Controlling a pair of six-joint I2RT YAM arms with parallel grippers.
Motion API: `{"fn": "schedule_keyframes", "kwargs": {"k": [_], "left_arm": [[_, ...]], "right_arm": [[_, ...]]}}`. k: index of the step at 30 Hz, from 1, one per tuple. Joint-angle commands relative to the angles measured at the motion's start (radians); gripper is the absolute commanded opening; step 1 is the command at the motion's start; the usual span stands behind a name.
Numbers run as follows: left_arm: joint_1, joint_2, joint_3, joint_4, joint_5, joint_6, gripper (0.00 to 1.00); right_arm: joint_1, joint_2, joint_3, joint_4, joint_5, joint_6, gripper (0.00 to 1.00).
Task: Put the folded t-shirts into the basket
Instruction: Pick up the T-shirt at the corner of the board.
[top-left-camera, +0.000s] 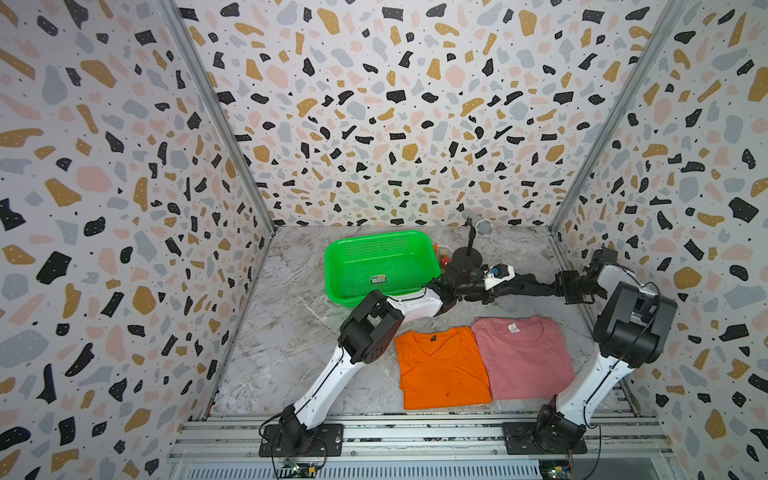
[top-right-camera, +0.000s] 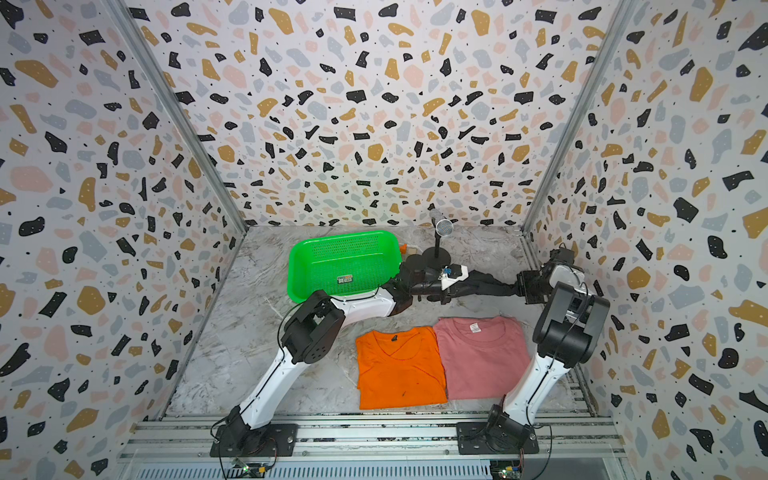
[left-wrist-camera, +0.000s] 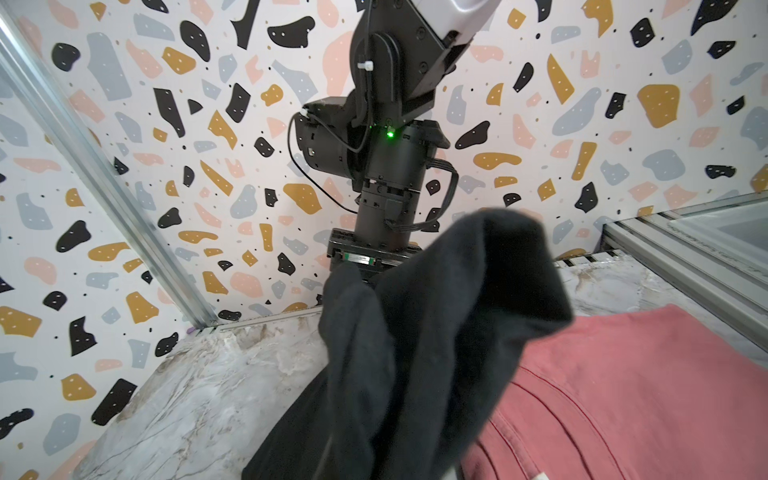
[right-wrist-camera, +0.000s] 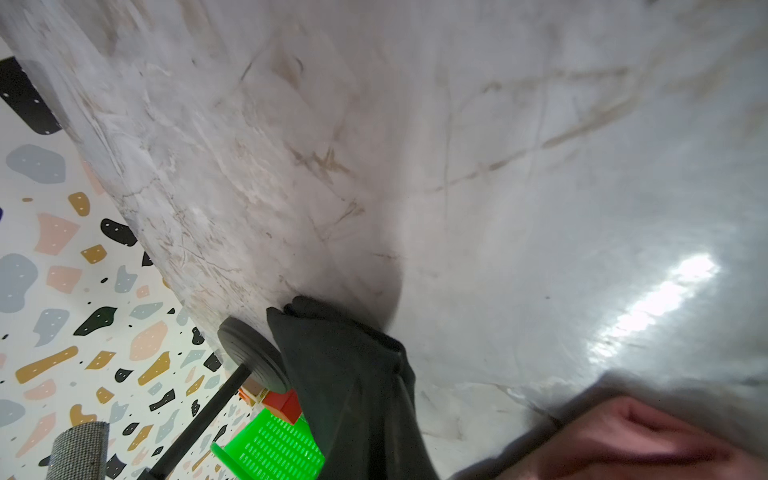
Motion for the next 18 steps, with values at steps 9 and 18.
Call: {"fn": "schedule_keyframes", "kwargs": {"k": [9, 18], "left_arm": [[0.04, -0.23, -0.129, 0.063, 0.192, 0.023, 0.09], [0.099, -0.429, -0.231, -0.057, 0.275, -0.023, 0.08]], "right_arm": [[0.027, -0.196, 0.072, -0.061, -0.073, 0.022, 0.0], [0.112, -0.36, 0.08, -0.166, -0.058, 0.062, 0.0]]}}
